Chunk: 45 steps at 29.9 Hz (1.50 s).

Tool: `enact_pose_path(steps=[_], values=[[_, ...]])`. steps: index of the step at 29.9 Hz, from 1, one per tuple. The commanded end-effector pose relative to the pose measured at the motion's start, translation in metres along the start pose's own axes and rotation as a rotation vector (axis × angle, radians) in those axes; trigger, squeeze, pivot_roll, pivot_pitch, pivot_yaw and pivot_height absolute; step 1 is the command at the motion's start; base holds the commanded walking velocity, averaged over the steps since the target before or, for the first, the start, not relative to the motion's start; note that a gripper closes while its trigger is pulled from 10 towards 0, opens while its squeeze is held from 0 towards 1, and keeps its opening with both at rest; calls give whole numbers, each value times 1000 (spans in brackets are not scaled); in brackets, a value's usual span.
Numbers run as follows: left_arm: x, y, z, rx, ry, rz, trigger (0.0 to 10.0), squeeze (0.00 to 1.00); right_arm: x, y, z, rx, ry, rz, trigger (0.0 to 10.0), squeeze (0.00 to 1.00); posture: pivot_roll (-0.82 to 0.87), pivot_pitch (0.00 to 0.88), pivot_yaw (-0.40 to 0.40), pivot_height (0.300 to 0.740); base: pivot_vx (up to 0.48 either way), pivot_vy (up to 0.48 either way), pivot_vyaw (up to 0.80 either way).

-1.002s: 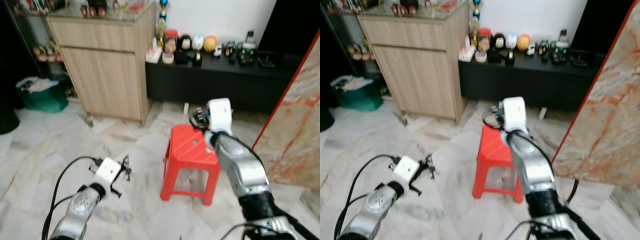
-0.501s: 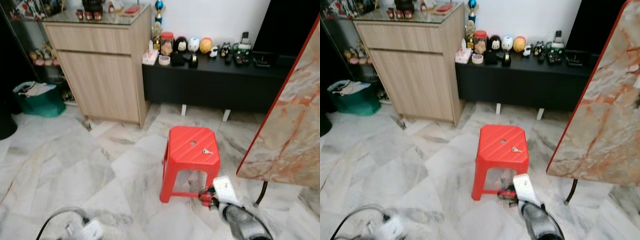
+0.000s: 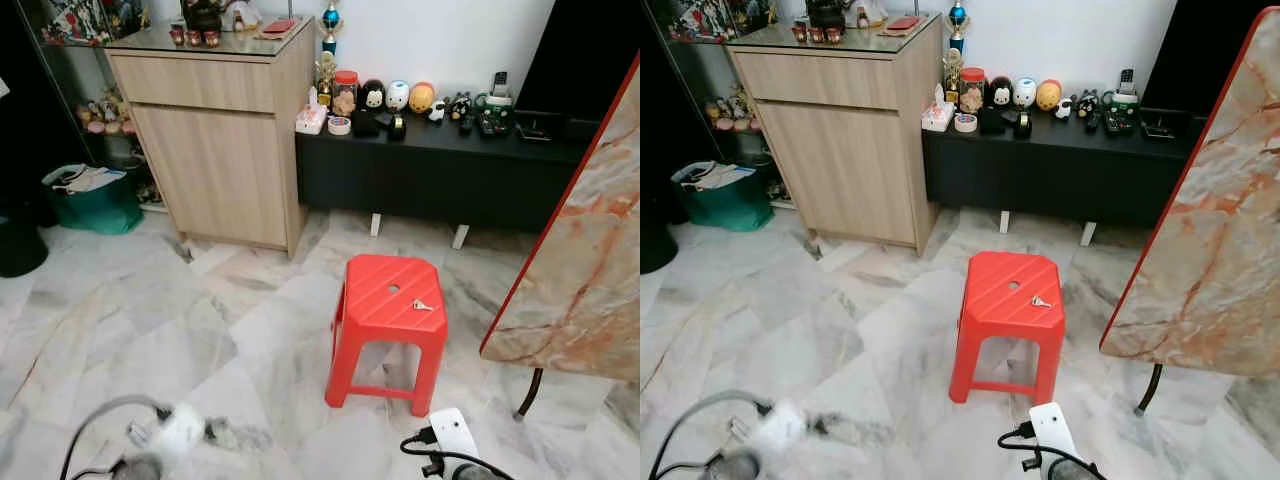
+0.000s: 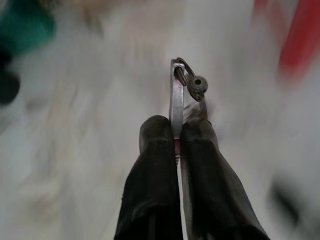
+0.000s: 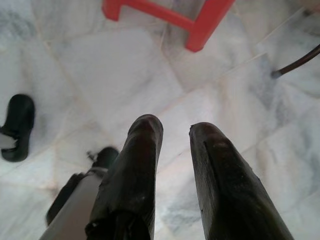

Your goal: Hang keys on a hook

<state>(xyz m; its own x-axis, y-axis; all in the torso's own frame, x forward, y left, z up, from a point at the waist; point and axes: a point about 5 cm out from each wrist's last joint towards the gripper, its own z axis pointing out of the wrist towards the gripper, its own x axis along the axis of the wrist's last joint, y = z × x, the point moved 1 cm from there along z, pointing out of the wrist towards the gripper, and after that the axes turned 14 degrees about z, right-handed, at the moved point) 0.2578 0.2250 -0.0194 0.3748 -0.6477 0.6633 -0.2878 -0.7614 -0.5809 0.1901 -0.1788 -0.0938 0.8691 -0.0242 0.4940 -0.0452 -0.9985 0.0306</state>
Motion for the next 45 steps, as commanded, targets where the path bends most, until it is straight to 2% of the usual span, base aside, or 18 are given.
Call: enact_pose_path(steps=[1, 7, 8, 9, 11, 16, 24, 45], values=[[11, -10, 1, 44, 74, -69, 10000, 0, -5, -1, 0, 6, -5, 18, 10000, 0, 31, 10, -15, 740, 0, 0, 0], [43, -20, 0, 159, 256, -180, 10000, 0, -20, -2, -1, 10, -35, 27, 10000, 0, 27, 8, -19, 740, 0, 0, 0], [43, -20, 0, 159, 256, -180, 10000, 0, -20, -2, -1, 10, -35, 27, 10000, 0, 27, 8, -19, 740, 0, 0, 0], [55, -25, -2, 171, 324, -235, 10000, 0, -23, -2, -2, 12, -44, 26, 10000, 0, 28, 8, -22, 740, 0, 0, 0], [63, -27, -4, 168, 375, -270, 10000, 0, -26, -1, -2, 10, -48, 27, 10000, 0, 31, 7, -23, 740, 0, 0, 0], [80, -28, -7, 143, 458, -293, 10000, 0, -27, 0, -2, 3, -45, 50, 10000, 0, 27, 2, -17, 740, 0, 0, 0], [88, -25, -9, 121, 492, -286, 10000, 0, -34, -1, -3, -1, -55, 121, 10000, 0, 22, 0, -7, 740, 0, 0, 0], [85, -23, -12, 118, 479, -289, 10000, 0, -29, -2, -2, 1, -50, 114, 10000, 0, 15, 0, -11, 740, 0, -363, 0]])
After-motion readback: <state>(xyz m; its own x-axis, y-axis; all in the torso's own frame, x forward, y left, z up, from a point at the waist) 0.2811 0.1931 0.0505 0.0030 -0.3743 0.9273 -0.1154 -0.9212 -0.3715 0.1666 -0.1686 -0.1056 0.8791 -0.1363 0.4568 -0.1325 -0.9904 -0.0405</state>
